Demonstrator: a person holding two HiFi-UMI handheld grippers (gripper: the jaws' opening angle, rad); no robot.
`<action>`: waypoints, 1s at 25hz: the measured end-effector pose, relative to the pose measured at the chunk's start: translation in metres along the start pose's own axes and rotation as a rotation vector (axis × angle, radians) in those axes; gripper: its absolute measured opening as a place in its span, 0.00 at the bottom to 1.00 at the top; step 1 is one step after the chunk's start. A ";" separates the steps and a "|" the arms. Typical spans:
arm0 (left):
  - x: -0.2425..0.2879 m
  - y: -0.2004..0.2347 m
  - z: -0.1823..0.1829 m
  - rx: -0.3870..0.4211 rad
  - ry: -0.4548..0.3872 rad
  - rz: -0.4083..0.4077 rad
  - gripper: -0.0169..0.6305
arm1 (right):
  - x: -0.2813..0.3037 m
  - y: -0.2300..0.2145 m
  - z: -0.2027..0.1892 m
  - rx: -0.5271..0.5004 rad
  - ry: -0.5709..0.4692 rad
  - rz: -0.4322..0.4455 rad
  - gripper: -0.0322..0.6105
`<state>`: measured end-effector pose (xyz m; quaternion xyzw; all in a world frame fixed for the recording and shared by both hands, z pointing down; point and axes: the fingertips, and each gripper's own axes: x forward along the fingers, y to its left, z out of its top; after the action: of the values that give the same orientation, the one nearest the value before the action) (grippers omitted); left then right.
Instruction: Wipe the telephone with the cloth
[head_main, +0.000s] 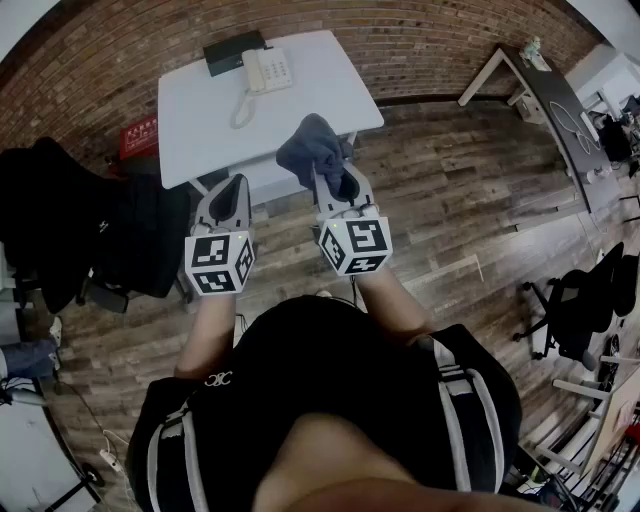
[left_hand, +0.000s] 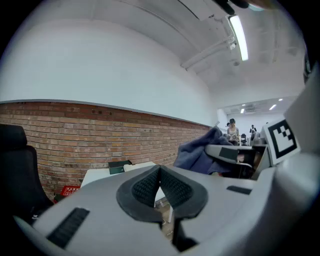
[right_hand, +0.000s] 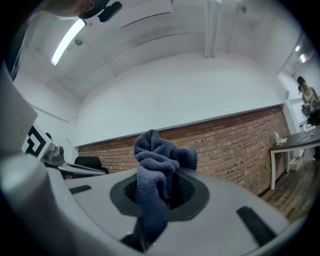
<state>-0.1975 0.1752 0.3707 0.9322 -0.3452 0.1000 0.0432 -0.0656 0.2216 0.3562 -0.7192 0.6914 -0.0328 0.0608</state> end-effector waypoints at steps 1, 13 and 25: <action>0.000 -0.001 0.000 0.003 0.001 -0.001 0.02 | 0.000 0.000 0.001 0.009 -0.001 0.003 0.12; 0.019 -0.009 0.003 -0.004 0.012 -0.013 0.02 | 0.008 -0.014 0.004 0.072 -0.030 0.033 0.12; 0.042 -0.043 -0.003 -0.014 0.006 0.002 0.02 | 0.002 -0.055 -0.004 0.094 -0.004 0.070 0.12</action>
<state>-0.1383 0.1817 0.3827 0.9313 -0.3466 0.1006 0.0505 -0.0115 0.2215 0.3670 -0.6909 0.7138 -0.0618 0.0970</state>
